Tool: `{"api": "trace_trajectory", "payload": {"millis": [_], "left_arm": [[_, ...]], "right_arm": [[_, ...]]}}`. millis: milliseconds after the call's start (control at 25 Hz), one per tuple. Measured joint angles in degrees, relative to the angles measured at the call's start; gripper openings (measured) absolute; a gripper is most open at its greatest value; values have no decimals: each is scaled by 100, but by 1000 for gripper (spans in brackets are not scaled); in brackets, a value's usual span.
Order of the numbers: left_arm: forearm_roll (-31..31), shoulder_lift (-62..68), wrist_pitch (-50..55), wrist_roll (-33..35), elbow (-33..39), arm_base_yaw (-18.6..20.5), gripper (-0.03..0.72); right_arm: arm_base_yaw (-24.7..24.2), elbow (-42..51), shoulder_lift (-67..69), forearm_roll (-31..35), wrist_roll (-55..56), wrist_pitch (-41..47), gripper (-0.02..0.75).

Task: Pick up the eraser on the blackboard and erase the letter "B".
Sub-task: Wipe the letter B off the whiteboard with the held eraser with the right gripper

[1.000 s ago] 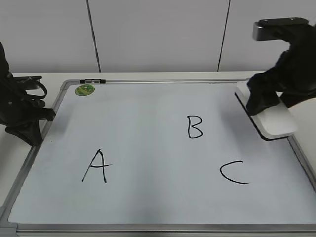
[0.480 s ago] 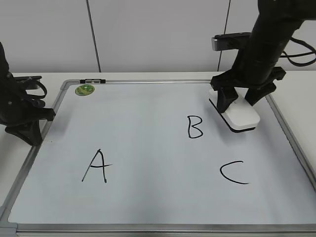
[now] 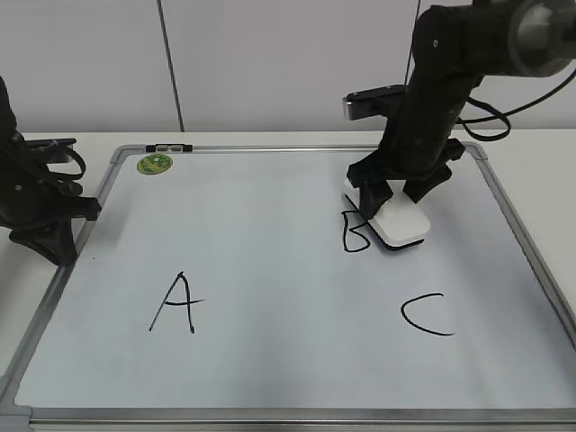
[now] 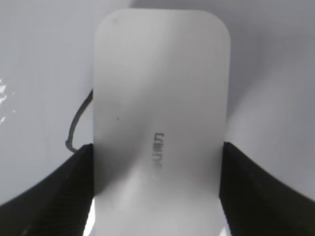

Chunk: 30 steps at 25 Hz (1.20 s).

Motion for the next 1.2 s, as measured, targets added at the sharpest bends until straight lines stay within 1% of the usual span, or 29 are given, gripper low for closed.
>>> {"api": "trace_trajectory", "payload": {"millis": [240, 560, 720, 840, 1000, 1200], "left_arm": [[0, 0, 0, 0, 0, 0, 11], [0, 0, 0, 0, 0, 0, 11], [0, 0, 0, 0, 0, 0, 11], [0, 0, 0, 0, 0, 9, 11], [0, 0, 0, 0, 0, 9, 11], [0, 0, 0, 0, 0, 13, 11]], "right_arm": [[24, -92, 300, 0, -30, -207, 552], [101, -164, 381, -38, -43, -147, 552], [421, -177, 381, -101, -43, -127, 552], [913, -189, 409, -101, -47, -127, 552], [1317, -288, 477, -118, -68, -137, 552], [1368, -459, 542, -100, -77, -32, 552]]}}
